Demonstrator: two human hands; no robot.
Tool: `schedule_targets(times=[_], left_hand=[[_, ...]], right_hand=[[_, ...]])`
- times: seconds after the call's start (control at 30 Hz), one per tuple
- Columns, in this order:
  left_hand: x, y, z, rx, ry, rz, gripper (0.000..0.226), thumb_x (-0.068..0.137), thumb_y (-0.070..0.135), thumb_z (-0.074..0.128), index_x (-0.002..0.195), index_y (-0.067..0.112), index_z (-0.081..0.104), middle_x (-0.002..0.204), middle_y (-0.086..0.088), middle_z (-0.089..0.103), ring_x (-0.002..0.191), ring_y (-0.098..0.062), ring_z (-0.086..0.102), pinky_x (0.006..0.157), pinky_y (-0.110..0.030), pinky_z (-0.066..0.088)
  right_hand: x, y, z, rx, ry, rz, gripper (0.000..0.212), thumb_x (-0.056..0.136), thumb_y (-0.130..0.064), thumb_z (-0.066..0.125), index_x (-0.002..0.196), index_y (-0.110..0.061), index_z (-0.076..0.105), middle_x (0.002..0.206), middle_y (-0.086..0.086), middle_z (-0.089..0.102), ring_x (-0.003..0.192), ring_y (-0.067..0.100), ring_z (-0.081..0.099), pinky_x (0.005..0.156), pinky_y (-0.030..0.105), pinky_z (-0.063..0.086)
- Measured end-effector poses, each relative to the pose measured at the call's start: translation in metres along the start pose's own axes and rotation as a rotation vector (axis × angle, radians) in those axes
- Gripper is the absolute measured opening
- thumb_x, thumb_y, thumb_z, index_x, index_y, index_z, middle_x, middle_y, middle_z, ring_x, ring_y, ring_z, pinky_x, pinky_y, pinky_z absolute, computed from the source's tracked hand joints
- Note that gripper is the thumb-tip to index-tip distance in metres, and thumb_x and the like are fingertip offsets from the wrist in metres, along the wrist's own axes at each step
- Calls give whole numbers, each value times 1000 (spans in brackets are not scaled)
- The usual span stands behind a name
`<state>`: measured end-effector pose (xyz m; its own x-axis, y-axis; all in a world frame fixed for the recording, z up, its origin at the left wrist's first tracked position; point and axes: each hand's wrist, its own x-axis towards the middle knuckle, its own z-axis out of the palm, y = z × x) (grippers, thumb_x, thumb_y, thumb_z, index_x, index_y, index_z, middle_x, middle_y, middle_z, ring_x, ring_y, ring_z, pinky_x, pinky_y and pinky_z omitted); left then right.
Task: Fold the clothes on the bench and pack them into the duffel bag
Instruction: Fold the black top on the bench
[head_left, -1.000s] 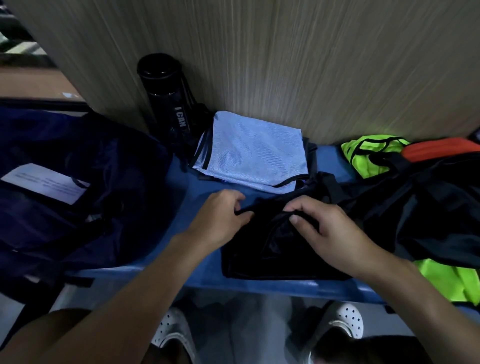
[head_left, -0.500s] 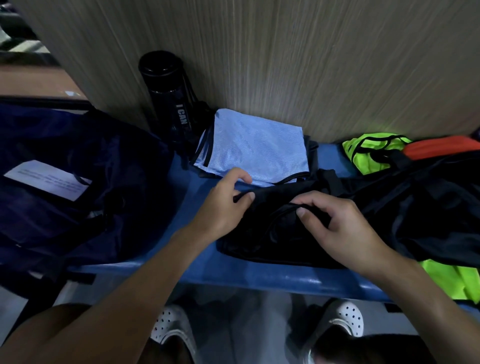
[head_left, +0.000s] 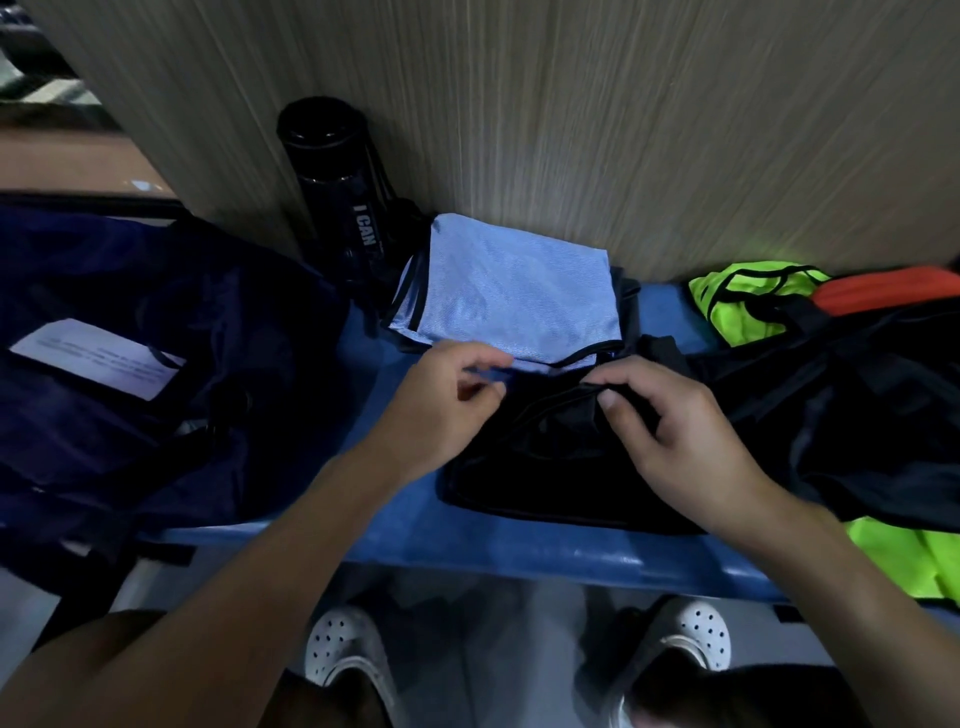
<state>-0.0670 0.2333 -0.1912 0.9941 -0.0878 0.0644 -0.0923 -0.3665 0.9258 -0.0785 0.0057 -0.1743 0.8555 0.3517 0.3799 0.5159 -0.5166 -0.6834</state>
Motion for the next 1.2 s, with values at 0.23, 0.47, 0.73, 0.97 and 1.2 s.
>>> schedule_targets(times=[0.23,0.47,0.73,0.97,1.2], left_hand=[[1,-14,4,98,-20,-105,19,91,16,67,104,28,72,99,8,74,94,-4,68,94,-31,53],[0,-1,2,51,46,-42,40,93,-6,54,92,29,72,92,8,75,91,-11,72,89,-33,57],[-19,18,1,175,55,356,34,89,-7,51,100,10,78,112,20,65,103,-2,64,88,-23,52],[-18,22,2,43,37,155,26,90,22,58,115,27,65,101,10,65,92,-5,63,88,-28,49],[-9,29,9,-90,24,-23,14,97,23,63,110,25,62,52,3,44,45,-8,33,51,-22,32]], right_hand=[[6,3,6,-29,-39,30,16,95,-4,58,107,-8,67,101,-9,64,99,1,60,89,7,39],[12,2,9,-5,-38,92,16,97,-8,55,109,-13,64,100,-4,68,96,7,63,83,15,46],[17,11,15,-45,-98,69,17,88,-23,54,101,-19,66,136,-1,56,137,18,42,115,44,29],[15,2,17,-146,-37,-17,14,87,-17,57,95,-19,67,96,-14,63,103,10,57,94,36,34],[9,4,13,-226,-60,-72,14,91,-18,54,100,-22,65,108,-9,65,109,10,57,96,33,31]])
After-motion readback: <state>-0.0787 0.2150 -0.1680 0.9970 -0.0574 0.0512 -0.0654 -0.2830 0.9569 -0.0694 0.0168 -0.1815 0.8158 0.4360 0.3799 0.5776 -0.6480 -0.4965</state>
